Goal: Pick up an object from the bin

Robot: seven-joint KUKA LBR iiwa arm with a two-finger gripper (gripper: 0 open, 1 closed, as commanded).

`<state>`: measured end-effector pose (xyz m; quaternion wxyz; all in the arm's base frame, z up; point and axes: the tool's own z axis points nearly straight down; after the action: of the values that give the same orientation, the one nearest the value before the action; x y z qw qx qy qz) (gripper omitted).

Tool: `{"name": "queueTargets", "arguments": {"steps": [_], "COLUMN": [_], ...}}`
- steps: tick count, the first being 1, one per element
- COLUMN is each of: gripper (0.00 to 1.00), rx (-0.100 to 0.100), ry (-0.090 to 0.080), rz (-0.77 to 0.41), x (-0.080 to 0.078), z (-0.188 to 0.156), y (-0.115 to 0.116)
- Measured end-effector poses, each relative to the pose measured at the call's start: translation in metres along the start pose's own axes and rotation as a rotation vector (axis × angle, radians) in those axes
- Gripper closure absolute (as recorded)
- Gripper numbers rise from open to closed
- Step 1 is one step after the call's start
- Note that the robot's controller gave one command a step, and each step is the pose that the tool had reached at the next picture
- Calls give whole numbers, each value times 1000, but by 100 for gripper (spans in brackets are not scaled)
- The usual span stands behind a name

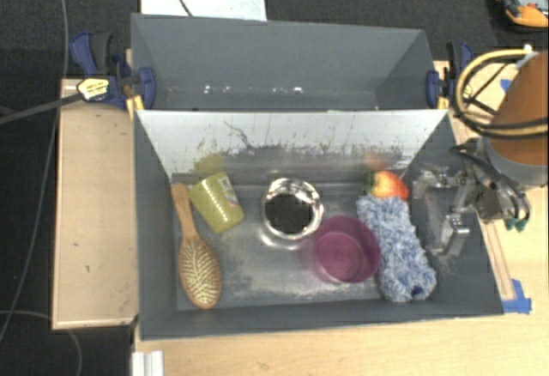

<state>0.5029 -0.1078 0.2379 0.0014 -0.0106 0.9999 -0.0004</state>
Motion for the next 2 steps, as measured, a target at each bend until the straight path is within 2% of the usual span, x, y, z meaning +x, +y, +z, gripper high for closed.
{"name": "queueTargets", "arguments": {"steps": [1,2], "gripper": [0,0], "rx": [0,3], "ry": [0,-15], "rz": [0,21], "x": [0,4], "z": [0,21], "y": [0,-1]}}
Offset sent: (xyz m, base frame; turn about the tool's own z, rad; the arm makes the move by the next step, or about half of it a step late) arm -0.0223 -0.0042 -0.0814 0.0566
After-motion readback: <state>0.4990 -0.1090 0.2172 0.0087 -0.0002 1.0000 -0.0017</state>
